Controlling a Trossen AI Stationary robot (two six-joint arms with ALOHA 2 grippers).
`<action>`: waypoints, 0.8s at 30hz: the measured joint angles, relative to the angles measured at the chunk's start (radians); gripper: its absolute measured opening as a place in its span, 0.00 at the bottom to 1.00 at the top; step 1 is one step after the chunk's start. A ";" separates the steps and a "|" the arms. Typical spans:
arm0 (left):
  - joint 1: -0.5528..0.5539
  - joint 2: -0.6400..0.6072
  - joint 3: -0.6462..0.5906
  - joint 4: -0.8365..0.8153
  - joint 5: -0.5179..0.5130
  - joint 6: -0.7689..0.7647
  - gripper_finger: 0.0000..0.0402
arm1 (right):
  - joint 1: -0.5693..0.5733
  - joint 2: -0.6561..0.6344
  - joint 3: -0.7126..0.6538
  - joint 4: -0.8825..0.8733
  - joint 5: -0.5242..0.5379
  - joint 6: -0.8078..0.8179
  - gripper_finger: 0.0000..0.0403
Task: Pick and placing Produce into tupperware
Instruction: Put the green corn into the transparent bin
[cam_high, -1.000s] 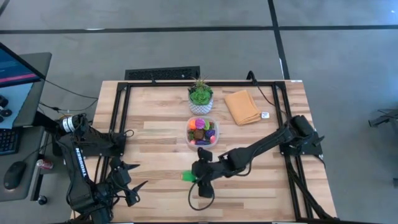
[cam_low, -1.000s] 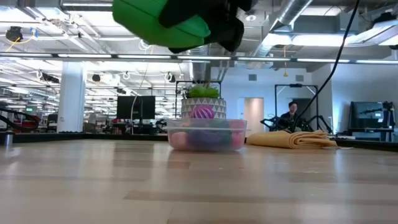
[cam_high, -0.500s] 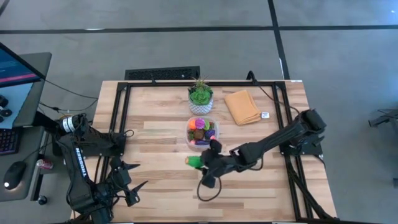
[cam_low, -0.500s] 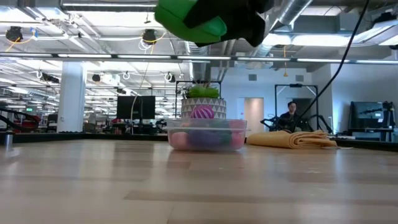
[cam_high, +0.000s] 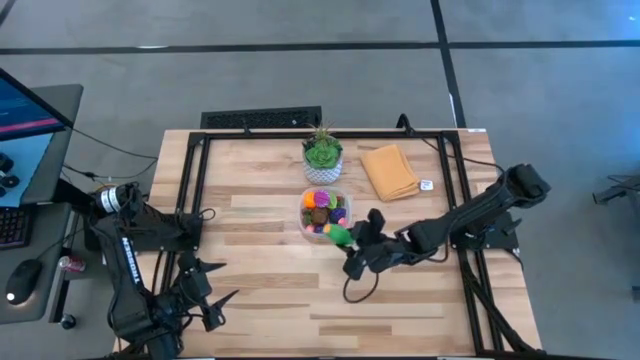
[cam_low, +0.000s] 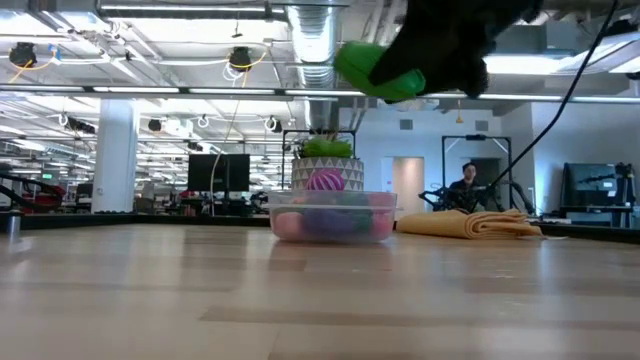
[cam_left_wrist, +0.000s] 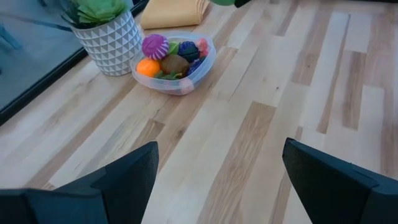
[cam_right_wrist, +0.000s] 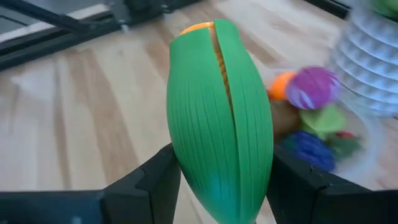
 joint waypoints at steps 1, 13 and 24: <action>0.003 0.000 0.000 0.000 -0.002 0.000 0.83 | -0.004 -0.009 -0.015 0.002 0.012 0.009 0.55; 0.054 0.000 0.000 0.000 -0.041 0.000 0.83 | -0.087 -0.011 -0.168 0.218 0.017 0.021 0.55; 0.094 0.000 0.000 0.000 -0.064 0.000 0.83 | -0.168 0.044 -0.183 0.319 -0.016 -0.019 0.55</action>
